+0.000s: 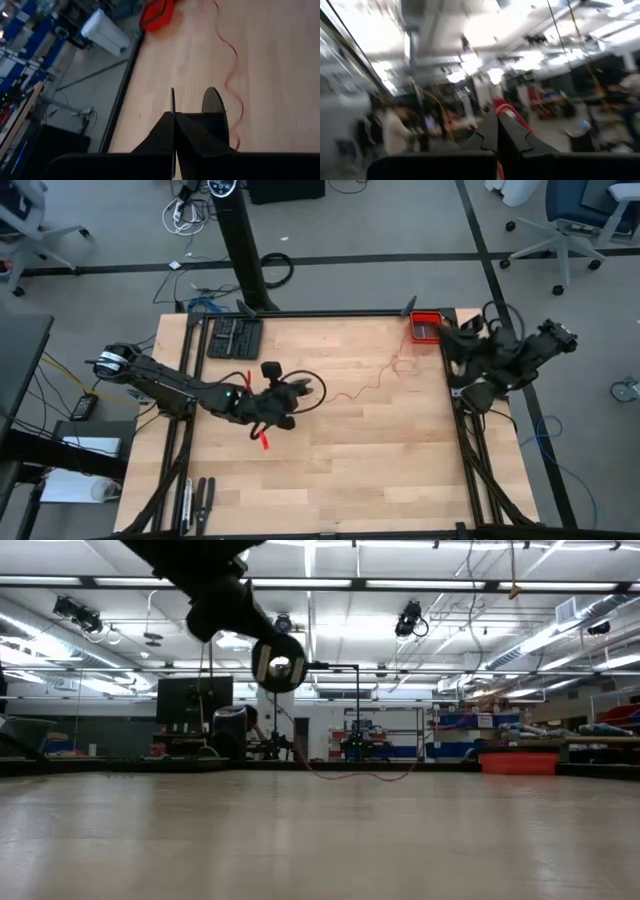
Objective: Coil cords
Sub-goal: Uncoil the red wire from the black spool, then coil the red wire on the black spool
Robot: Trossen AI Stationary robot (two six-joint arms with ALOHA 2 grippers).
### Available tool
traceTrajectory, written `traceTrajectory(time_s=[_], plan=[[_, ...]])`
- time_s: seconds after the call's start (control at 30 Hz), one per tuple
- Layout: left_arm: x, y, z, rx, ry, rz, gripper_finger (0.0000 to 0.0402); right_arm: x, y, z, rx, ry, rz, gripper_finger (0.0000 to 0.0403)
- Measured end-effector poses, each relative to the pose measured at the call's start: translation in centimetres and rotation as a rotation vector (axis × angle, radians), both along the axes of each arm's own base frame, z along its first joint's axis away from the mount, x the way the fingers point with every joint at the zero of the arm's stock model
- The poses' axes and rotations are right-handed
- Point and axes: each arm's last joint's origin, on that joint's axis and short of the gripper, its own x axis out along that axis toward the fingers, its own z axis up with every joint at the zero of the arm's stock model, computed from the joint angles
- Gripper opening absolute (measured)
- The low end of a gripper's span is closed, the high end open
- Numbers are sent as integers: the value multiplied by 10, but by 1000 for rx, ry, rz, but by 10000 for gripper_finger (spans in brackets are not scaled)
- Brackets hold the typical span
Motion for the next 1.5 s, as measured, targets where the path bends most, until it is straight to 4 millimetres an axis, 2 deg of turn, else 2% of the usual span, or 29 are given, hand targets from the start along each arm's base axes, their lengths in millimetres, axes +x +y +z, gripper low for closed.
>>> traceTrajectory(time_s=[0.2, 0.53, 0.8, 1.0, 1.17, 1.37, 1.5], plan=[[5, 0, 10, 73, -80, 22, 10, 18, 9, -22, 17, 216, -87, 0], [7, 0, 34, 320, -152, 215, 10, 44, 25, -80, 50, 533, -31, 0], [6, -9, 57, 378, -244, 238, 10, 62, 34, -116, 170, 738, 170, 0], [3, -16, 65, 401, -273, 221, 10, 74, 45, -139, 239, 906, 315, 10], [2, -20, 69, 398, -297, 212, 10, 85, 57, -163, 308, 1060, 402, 56], [1, -20, 69, 395, -300, 219, 10, 96, 70, -192, 452, 1236, 501, 147], [1, -20, 69, 395, -300, 223, 10, 96, 78, -201, 616, 1356, 682, 192]])
